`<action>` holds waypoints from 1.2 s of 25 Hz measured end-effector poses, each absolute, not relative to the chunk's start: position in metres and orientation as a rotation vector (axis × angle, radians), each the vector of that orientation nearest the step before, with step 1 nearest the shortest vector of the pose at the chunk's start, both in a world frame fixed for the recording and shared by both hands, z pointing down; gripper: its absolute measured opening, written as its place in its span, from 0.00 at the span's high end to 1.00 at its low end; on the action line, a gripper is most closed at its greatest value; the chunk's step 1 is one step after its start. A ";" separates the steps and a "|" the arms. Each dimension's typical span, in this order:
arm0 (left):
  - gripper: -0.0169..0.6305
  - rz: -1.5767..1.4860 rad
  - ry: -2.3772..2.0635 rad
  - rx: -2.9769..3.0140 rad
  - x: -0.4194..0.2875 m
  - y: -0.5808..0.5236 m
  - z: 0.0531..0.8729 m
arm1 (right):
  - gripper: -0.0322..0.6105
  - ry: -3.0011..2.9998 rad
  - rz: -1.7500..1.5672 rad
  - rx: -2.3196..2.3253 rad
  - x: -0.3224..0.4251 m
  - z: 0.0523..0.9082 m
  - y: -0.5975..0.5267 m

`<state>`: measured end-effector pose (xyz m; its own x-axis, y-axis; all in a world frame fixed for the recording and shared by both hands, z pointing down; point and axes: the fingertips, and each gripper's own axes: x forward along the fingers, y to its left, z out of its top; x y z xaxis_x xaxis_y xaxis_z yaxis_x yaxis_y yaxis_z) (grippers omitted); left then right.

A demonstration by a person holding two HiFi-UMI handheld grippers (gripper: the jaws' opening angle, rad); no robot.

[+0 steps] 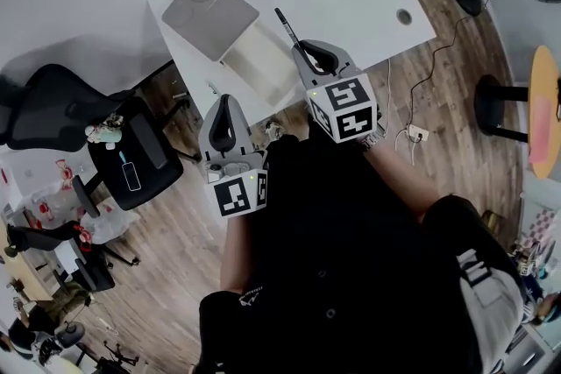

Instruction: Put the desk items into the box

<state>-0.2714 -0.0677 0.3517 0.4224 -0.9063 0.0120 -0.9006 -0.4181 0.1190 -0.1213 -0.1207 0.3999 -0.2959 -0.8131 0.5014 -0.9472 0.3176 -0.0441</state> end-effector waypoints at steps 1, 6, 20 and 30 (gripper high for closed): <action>0.96 -0.084 -1.637 2.552 -0.272 -0.069 0.352 | 0.88 -2.200 0.463 1.546 -0.123 0.402 -0.122; 0.96 -0.076 -1.676 2.516 -0.275 -0.070 0.357 | 0.88 -2.207 0.450 1.463 -0.132 0.414 -0.126; 0.96 -0.039 -1.946 2.289 -0.246 -0.082 0.359 | 0.88 -2.308 0.431 1.004 -0.148 0.452 -0.158; 0.96 -0.039 -2.156 2.075 -0.233 -0.079 0.365 | 0.88 -2.320 0.385 0.706 -0.161 0.489 -0.172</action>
<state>-0.2329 -0.0787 0.3654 -0.0329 -0.9955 0.0886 -0.9916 0.0436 0.1215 -0.1613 -0.1720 0.4886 -0.6269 -0.3826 0.6787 -0.5814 0.8096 -0.0806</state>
